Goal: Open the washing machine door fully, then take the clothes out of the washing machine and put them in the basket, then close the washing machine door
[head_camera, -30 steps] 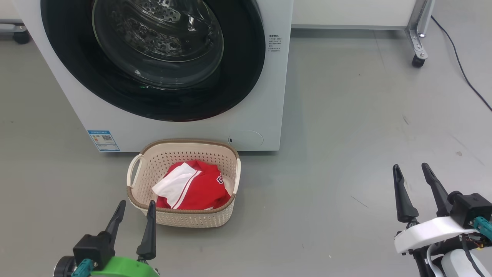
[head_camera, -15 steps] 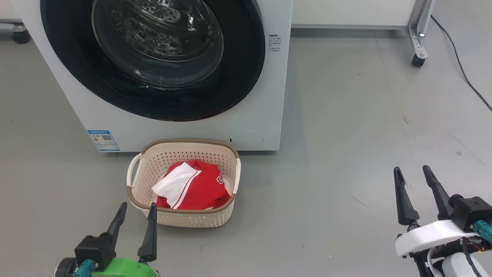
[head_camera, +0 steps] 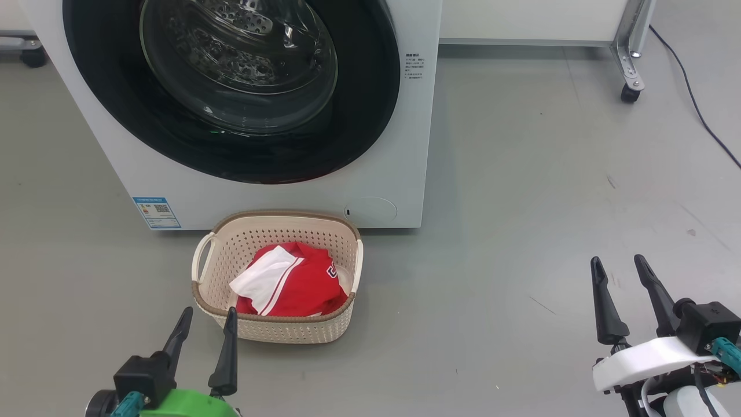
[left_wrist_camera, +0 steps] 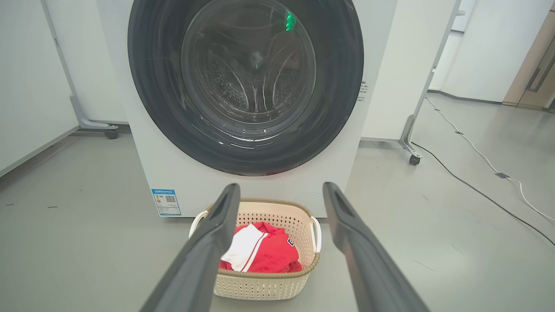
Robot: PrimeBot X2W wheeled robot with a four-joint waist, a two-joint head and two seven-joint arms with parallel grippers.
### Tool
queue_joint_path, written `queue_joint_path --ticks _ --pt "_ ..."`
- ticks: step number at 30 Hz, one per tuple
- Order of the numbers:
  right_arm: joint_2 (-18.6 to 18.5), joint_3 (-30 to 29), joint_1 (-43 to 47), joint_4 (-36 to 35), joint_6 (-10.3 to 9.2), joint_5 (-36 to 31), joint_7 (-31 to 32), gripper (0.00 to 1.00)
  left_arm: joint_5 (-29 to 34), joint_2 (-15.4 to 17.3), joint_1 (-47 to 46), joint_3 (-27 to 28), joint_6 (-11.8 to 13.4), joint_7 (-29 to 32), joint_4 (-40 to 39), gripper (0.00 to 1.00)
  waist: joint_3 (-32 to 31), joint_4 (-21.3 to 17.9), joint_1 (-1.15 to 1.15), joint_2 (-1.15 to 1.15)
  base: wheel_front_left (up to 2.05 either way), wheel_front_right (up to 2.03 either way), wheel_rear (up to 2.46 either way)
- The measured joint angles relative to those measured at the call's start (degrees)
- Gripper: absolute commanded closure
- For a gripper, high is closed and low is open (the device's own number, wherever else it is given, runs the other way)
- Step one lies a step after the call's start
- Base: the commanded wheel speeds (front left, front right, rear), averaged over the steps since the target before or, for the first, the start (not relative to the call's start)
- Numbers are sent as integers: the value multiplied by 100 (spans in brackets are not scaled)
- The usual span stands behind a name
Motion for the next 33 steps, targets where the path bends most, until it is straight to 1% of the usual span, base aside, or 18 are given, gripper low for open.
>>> queue_joint_path --ticks 8,33 --pt "18 -11 3 -2 37 -25 0 0 -188 -2 0 -29 -1 0 56 0 -4 4 0 0 0 0 0" --pt "105 -152 34 -7 110 -83 0 0 -270 -4 0 -38 -3 0 47 0 19 41 0 0 0 0 0"
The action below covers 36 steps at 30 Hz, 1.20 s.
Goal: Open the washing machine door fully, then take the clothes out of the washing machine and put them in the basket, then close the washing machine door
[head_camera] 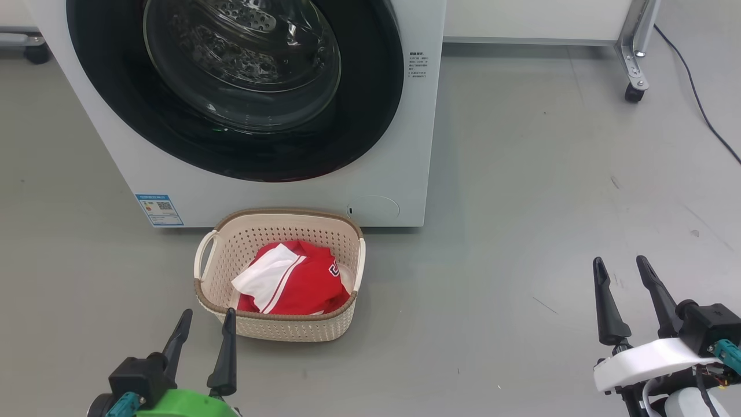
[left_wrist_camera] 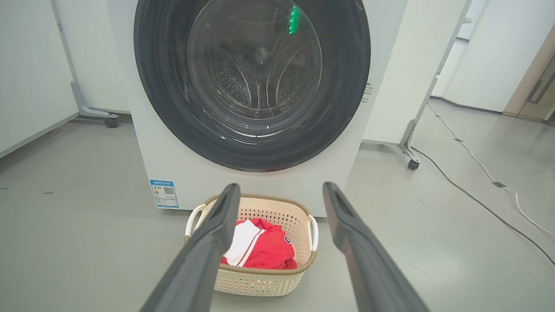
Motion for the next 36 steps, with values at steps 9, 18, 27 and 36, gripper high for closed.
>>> queue_joint_path --ticks 9,18,27,36 --pt "194 42 179 287 24 -22 7 100 -14 -44 128 -5 1 26 240 100 0 6 0 0 0 0 0" --pt "266 -52 250 374 45 378 120 100 -413 -56 196 10 1 83 244 100 8 7 0 0 0 0 0" --pt "336 -186 212 396 134 1080 314 100 -1129 -57 195 93 1 253 202 100 19 8 0 0 0 0 0" --pt "408 -334 171 425 187 1619 515 100 -1748 -57 182 222 1 434 162 100 29 8 0 0 0 0 0"
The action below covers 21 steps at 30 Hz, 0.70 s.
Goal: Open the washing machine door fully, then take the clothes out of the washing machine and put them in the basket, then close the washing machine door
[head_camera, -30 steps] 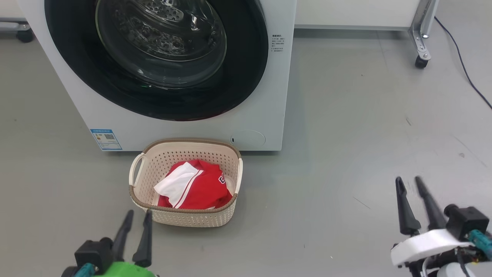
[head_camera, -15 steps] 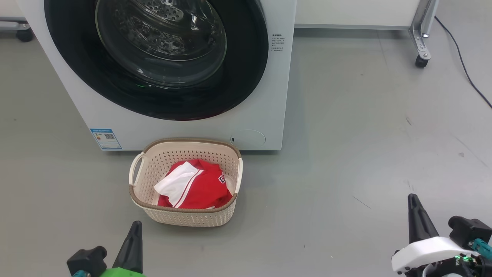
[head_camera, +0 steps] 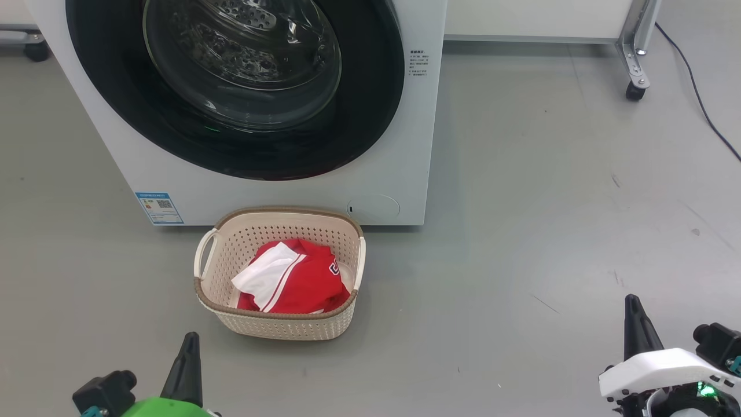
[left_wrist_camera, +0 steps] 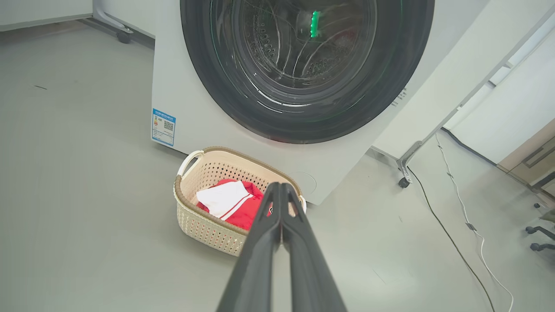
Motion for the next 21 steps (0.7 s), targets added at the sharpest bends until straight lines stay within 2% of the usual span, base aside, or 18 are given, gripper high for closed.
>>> queue_joint_path --ticks 21 --pt "129 -324 -184 70 147 1328 411 100 -1346 20 -69 233 0 379 -44 100 20 1 0 0 0 0 0"
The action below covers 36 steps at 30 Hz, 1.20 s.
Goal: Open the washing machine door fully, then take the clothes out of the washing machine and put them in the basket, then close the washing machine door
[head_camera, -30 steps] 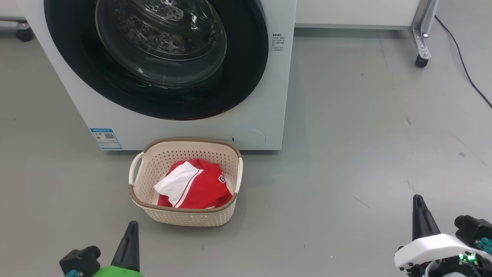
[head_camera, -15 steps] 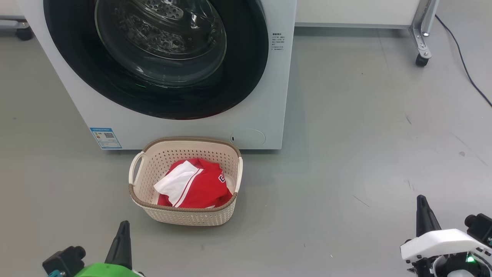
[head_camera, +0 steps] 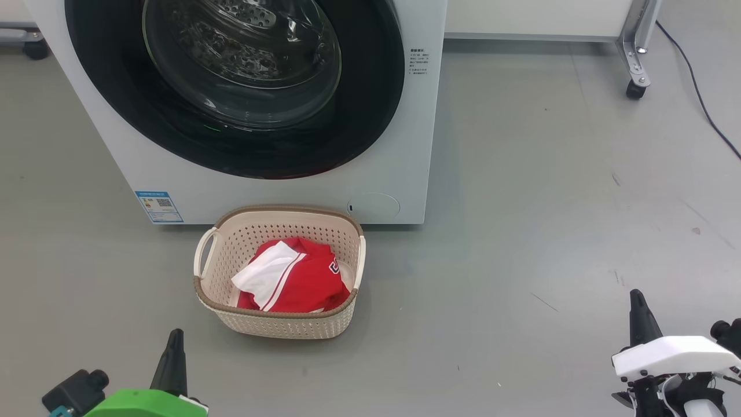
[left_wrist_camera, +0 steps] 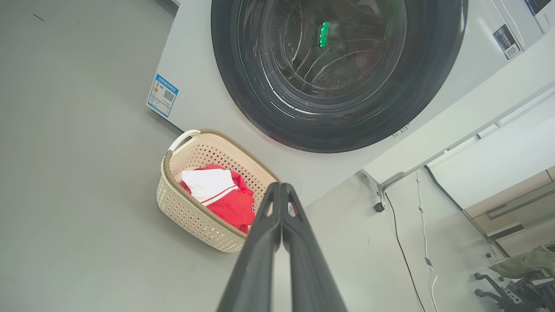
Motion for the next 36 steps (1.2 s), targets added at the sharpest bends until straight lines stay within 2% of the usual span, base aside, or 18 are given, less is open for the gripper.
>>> queue_joint_path --ticks 36 --pt "247 -586 -311 125 276 2345 706 100 -2418 52 -313 441 0 635 -30 100 35 4 0 0 0 0 0"
